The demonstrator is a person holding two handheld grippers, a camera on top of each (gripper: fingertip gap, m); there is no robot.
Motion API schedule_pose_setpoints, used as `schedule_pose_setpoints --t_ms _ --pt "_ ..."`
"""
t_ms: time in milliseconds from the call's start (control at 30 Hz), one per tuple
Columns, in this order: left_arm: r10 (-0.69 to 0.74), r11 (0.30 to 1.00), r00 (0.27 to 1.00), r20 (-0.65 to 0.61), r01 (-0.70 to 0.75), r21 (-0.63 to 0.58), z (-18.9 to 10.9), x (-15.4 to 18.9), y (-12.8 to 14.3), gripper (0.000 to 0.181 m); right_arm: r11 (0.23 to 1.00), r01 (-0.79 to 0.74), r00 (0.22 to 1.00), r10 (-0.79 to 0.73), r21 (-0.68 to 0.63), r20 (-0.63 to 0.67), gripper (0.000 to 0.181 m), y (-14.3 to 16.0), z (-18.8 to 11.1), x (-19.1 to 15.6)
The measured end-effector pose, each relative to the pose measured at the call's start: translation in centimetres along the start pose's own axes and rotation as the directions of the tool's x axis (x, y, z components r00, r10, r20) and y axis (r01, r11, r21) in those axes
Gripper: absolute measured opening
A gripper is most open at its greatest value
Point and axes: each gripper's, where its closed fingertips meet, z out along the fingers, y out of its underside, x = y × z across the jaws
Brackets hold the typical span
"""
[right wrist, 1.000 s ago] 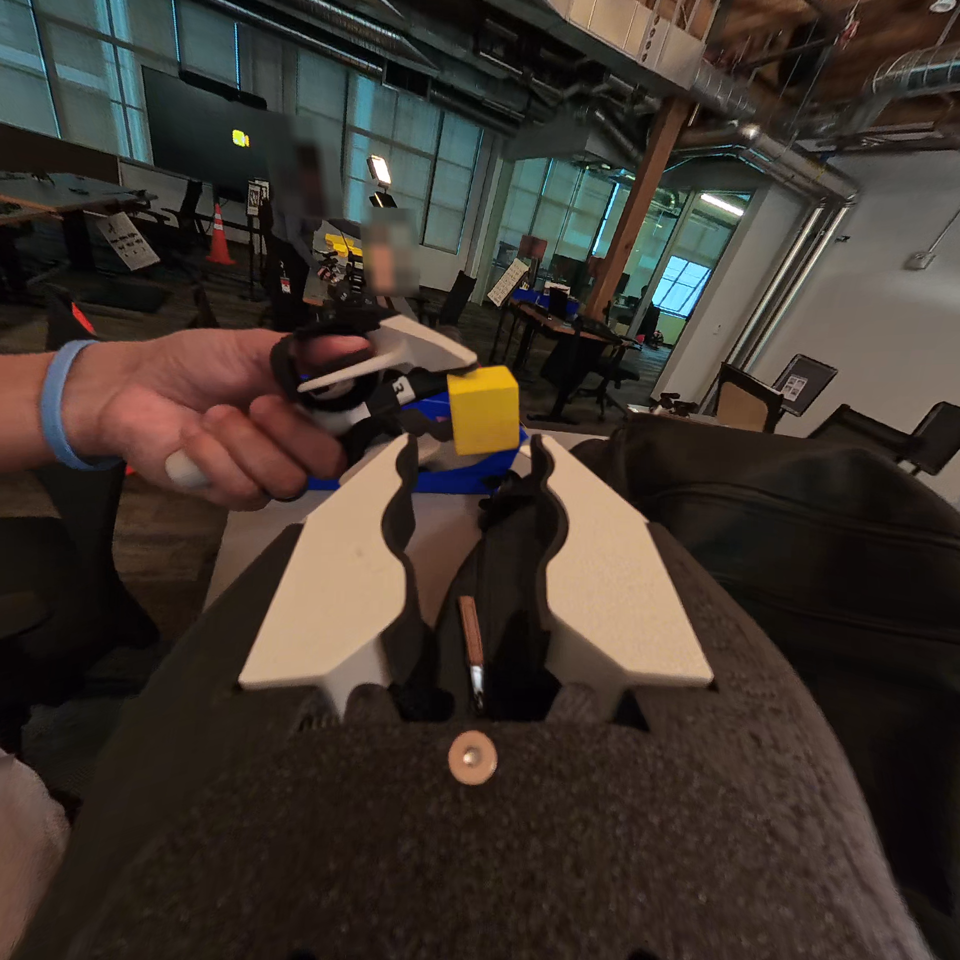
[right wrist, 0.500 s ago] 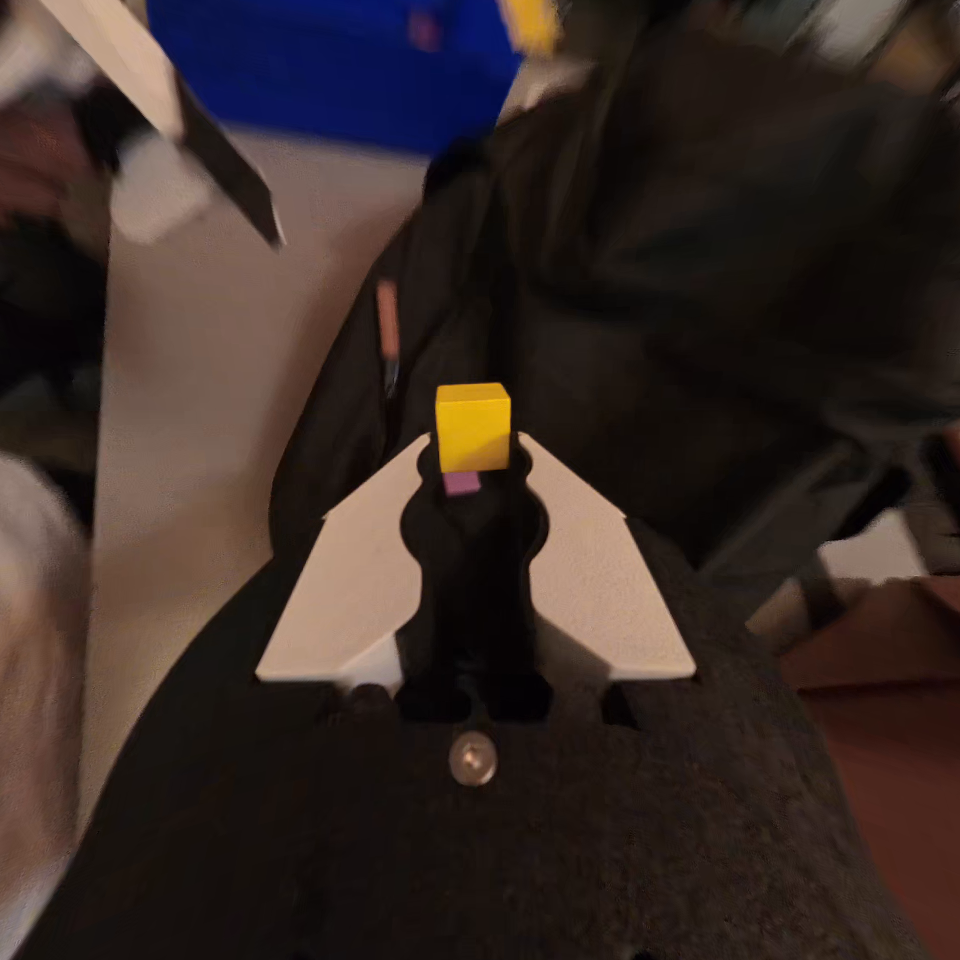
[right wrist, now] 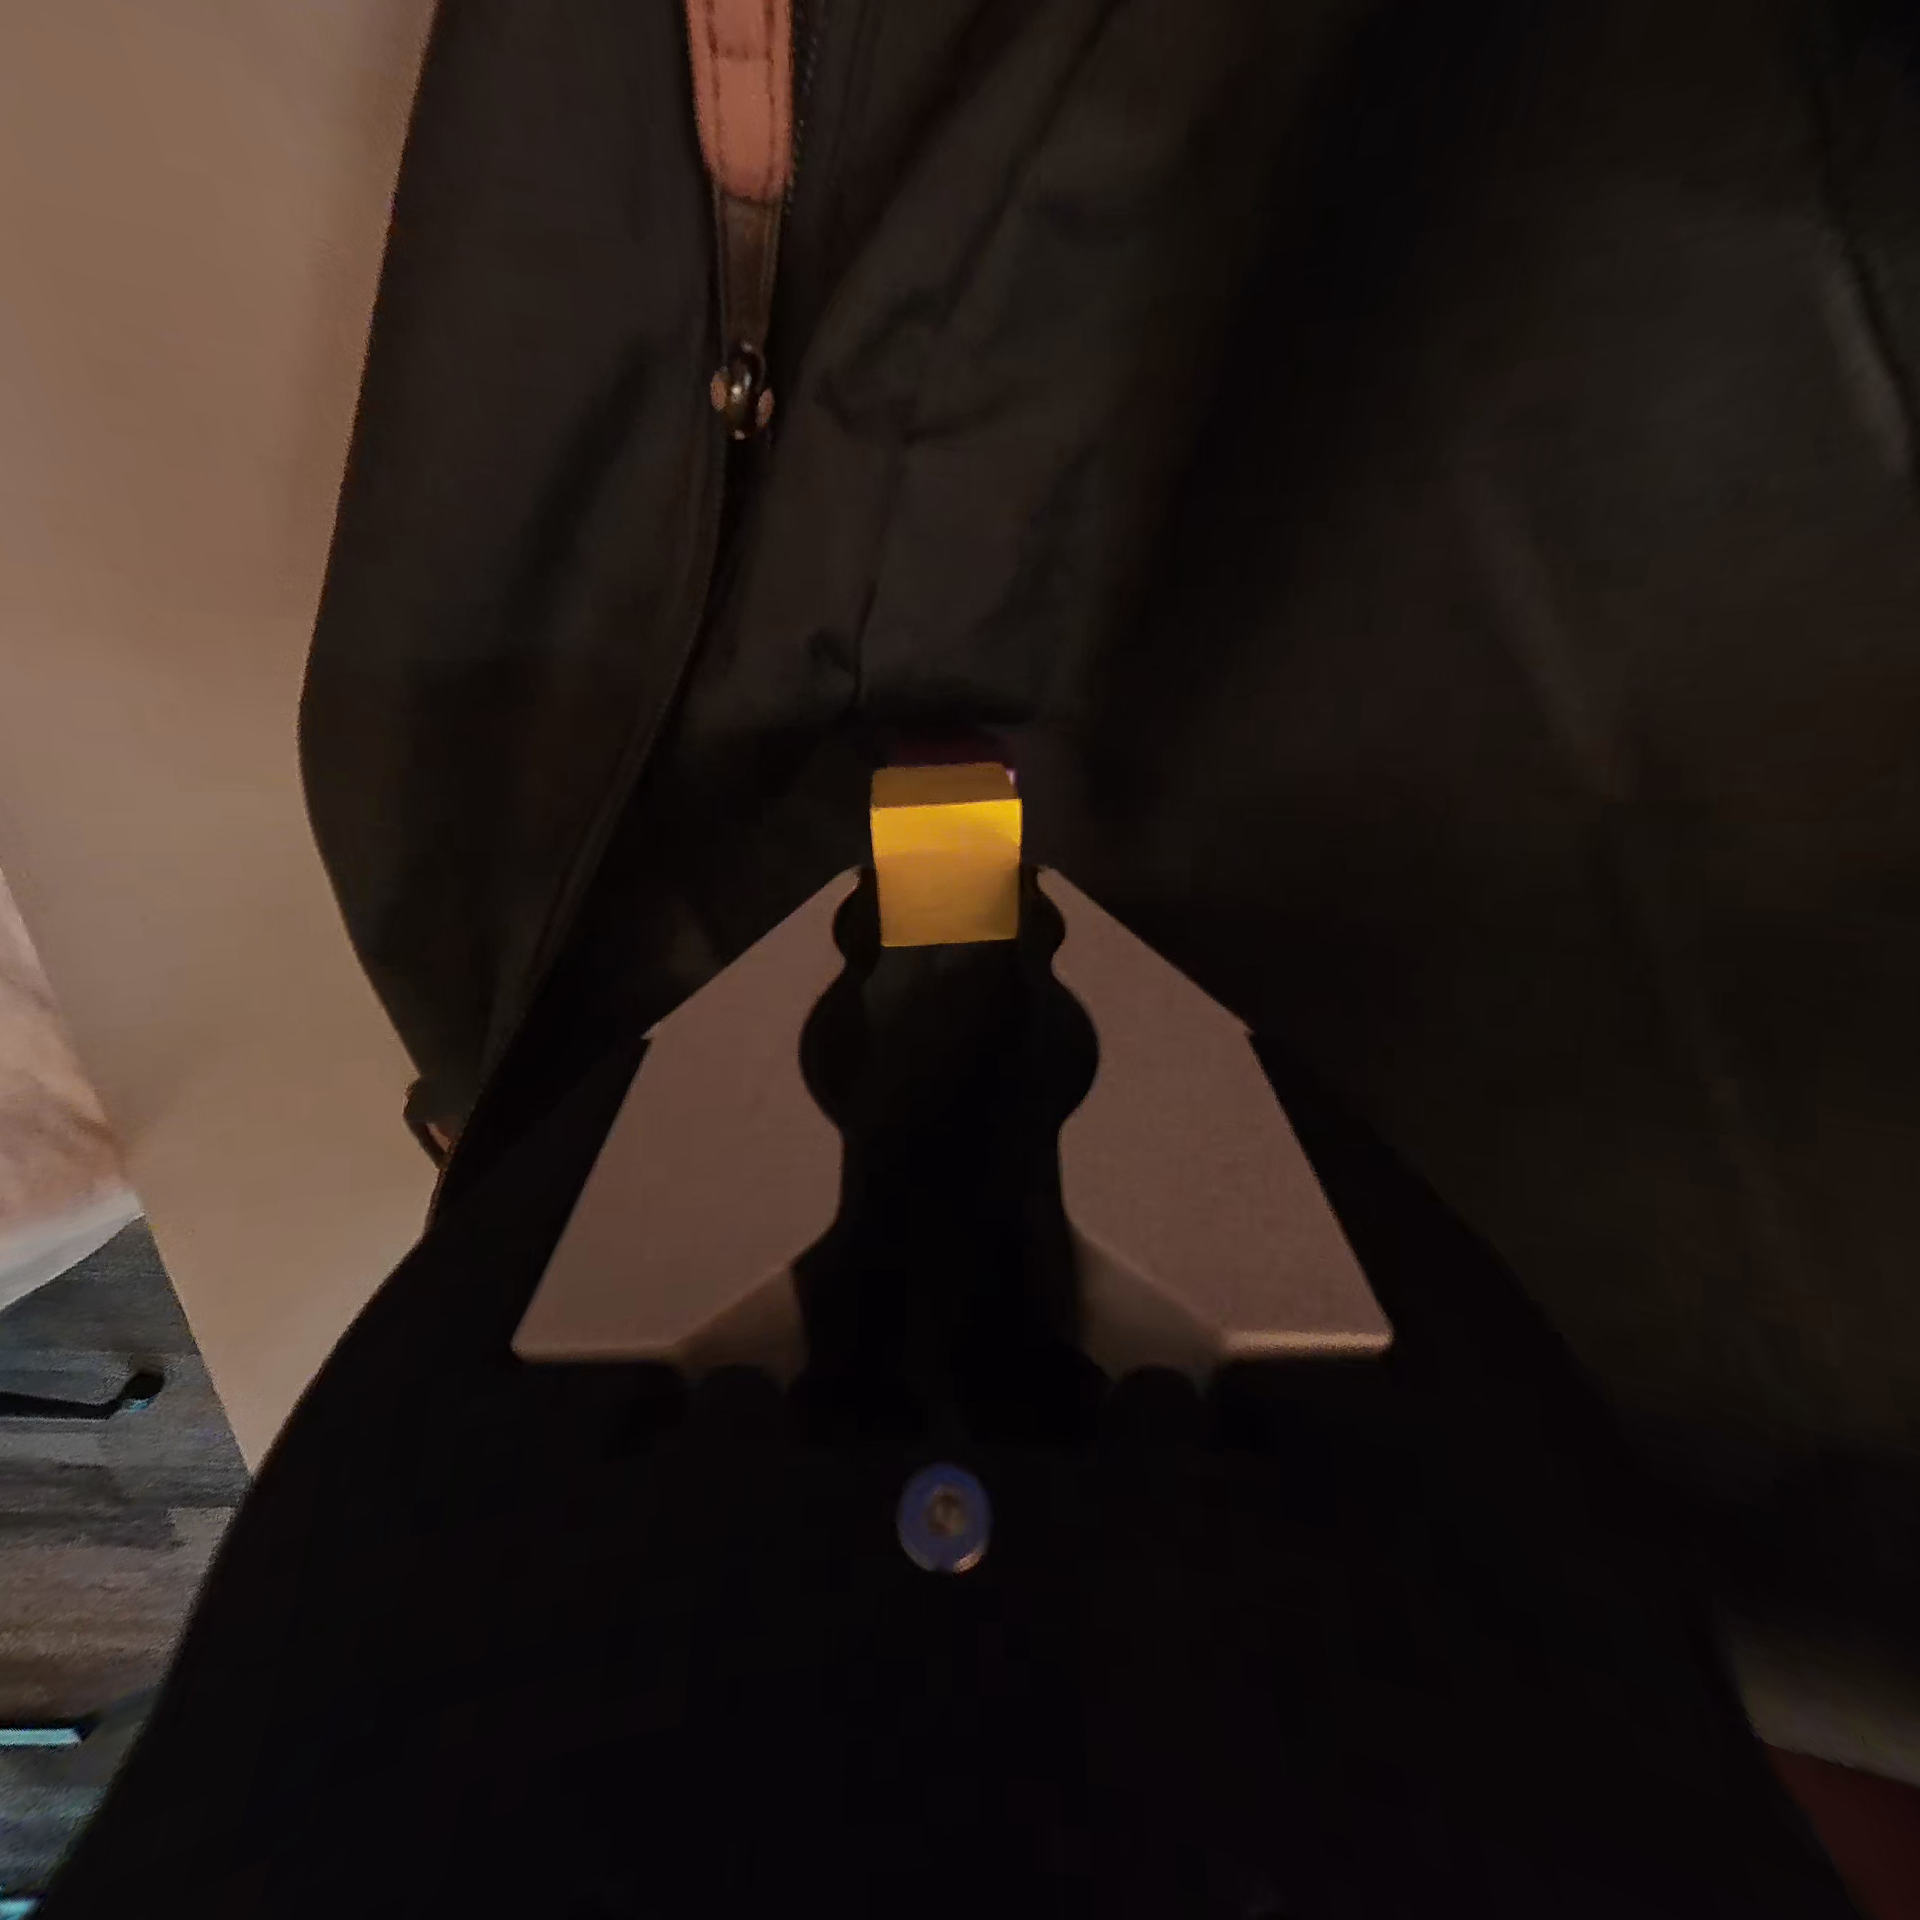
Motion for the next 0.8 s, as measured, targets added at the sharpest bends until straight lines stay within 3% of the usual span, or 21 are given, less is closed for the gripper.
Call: schedule_pose_setpoints --t_ms 167,267,400,467,567,667,733,800 --pt "0.036 0.998 0.999 -0.001 -0.036 -0.048 -0.5 -0.3 -1.0 0.041 0.998 -0.058 0.998 0.058 0.001 0.010 0.026 0.0 0.1 0.2" --pt "0.080 0.993 0.996 0.032 -0.076 -0.091 -0.9 -0.9 -1.3 0.041 0.995 -0.093 0.995 0.092 0.034 0.030 0.041 -0.3 -0.5 -0.5" --pt "0.153 0.983 0.982 0.112 -0.140 -0.122 -2.2 -1.9 -2.3 0.041 0.977 -0.176 0.982 0.182 0.119 -0.046 0.050 0.2 -2.8 -0.6" --pt "0.199 0.976 0.963 0.182 -0.179 -0.121 -3.7 -3.0 -3.6 0.041 0.943 -0.242 0.961 0.266 0.227 -0.079 0.049 0.1 -4.9 -1.2" --pt "0.268 0.964 0.902 0.338 -0.250 -0.095 -7.0 -5.8 -7.2 0.041 0.808 -0.341 0.911 0.410 0.480 -0.043 0.048 -1.5 -8.3 -3.4" --pt "0.429 0.902 0.820 0.379 -0.410 -0.134 -9.6 -8.2 -11.4 0.041 0.551 -0.412 0.857 0.504 0.726 0.103 0.052 -4.6 -10.7 -6.5" --pt "0.567 0.820 0.689 0.451 -0.528 -0.222 -11.0 -10.9 -14.8 0.041 0.397 -0.424 0.837 0.514 0.814 0.186 0.054 -6.6 -11.3 -8.7" --pt "0.634 0.764 0.530 0.562 -0.541 -0.352 -12.6 -15.1 -18.4 0.042 0.339 -0.425 0.831 0.514 0.839 0.213 0.056 -8.1 -10.6 -10.5"
